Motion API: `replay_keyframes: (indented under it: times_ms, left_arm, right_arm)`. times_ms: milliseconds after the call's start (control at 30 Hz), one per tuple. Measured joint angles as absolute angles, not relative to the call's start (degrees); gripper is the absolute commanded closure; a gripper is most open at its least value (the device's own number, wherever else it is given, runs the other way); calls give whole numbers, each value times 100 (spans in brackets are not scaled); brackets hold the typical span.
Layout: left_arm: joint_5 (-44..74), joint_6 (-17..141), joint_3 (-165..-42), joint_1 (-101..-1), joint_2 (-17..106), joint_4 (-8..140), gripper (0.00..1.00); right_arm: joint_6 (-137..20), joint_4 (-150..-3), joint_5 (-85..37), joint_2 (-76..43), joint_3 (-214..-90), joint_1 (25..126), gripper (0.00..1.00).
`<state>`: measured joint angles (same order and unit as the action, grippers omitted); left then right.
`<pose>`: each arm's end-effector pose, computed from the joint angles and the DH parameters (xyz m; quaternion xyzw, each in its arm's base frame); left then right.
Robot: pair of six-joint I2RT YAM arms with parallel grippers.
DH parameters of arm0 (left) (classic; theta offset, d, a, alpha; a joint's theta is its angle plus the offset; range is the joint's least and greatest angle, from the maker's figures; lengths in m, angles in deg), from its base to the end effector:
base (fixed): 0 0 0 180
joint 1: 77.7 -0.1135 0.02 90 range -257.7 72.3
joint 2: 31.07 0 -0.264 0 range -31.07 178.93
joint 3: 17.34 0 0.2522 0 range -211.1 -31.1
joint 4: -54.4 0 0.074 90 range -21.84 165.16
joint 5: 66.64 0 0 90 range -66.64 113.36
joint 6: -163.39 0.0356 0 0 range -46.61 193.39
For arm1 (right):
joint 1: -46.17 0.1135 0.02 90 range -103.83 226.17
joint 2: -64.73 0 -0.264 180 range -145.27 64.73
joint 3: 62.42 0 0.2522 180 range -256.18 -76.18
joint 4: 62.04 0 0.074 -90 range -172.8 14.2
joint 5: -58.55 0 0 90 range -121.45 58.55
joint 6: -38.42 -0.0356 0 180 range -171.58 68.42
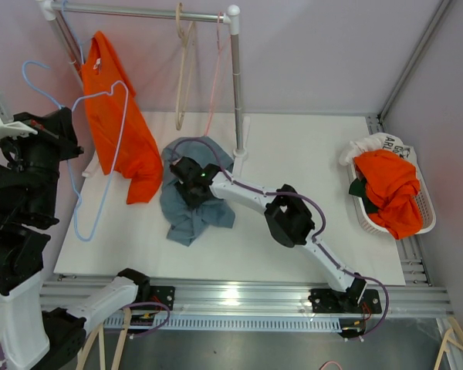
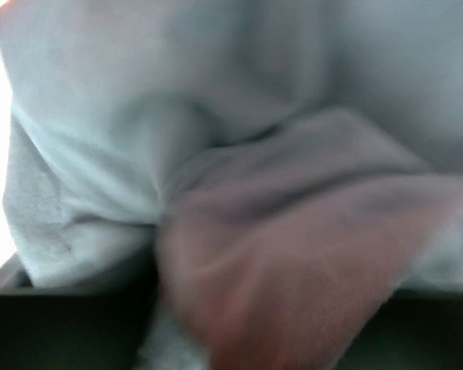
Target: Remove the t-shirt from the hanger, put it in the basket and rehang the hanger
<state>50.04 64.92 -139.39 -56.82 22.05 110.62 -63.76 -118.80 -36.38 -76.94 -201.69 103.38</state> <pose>0.0575 -0.0048 0.5833 -0.1135 0.6236 -0.0531 0.7717 0.2924 0.4483 0.1727 -0.3582 0.8941 0.1171 0.2420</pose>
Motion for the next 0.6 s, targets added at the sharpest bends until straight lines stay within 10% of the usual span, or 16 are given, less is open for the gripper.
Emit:
replay_keyframes:
  times_ms: [233, 600]
  left_arm:
    - [5026, 6545, -13941, -5682, 2343, 10804, 99]
    - [5037, 6923, -13005, -5870, 2747, 9539, 99]
  right_arm:
    - [-6536, -11248, -3608, -6769, -18596, 10375, 100]
    - [-7063, -12250, -3807, -1687, -15863, 10403, 100]
